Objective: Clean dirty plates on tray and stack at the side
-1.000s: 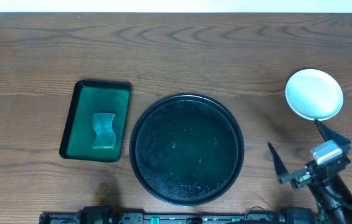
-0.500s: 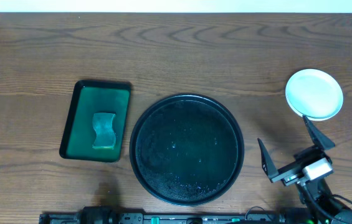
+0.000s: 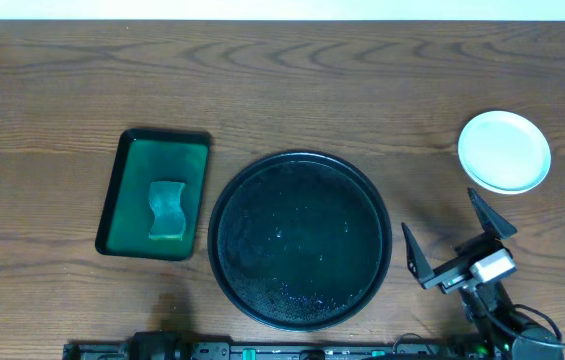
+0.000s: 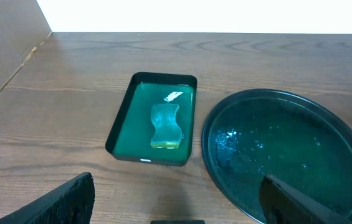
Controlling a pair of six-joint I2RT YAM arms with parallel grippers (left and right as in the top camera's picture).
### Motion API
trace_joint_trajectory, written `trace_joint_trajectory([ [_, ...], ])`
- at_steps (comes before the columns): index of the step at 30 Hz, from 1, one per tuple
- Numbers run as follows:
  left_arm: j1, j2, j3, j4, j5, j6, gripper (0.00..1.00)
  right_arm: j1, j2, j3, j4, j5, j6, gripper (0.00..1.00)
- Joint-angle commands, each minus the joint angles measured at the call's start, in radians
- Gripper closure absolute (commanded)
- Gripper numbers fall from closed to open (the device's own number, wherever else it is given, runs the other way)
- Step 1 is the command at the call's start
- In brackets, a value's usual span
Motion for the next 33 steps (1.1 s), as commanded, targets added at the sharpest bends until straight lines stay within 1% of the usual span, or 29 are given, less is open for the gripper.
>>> trace_joint_trajectory([
  [1,0.002,0.006,-0.001,0.000,0.013,0.013,0.16,0.007,-0.009,-0.033,0.016,0.021,0.014,0.01],
  [8,0.002,0.006,-0.001,0.000,0.014,0.013,0.16,0.007,-0.009,-0.067,0.055,0.047,0.010,0.01],
  [14,0.002,0.006,-0.001,0.000,0.014,0.013,0.16,0.006,-0.009,-0.067,0.038,0.066,0.010,0.01],
  [23,0.002,0.006,-0.001,0.000,0.013,0.013,0.16,0.006,-0.009,-0.067,-0.264,0.100,0.019,0.01],
  [27,0.002,0.006,-0.001,0.000,0.014,0.013,0.16,0.006,-0.009,-0.067,-0.380,0.188,0.127,0.01],
  [33,0.002,0.006,-0.001,0.000,0.013,0.013,0.16,0.006,-0.009,-0.067,-0.406,0.211,0.133,0.01],
])
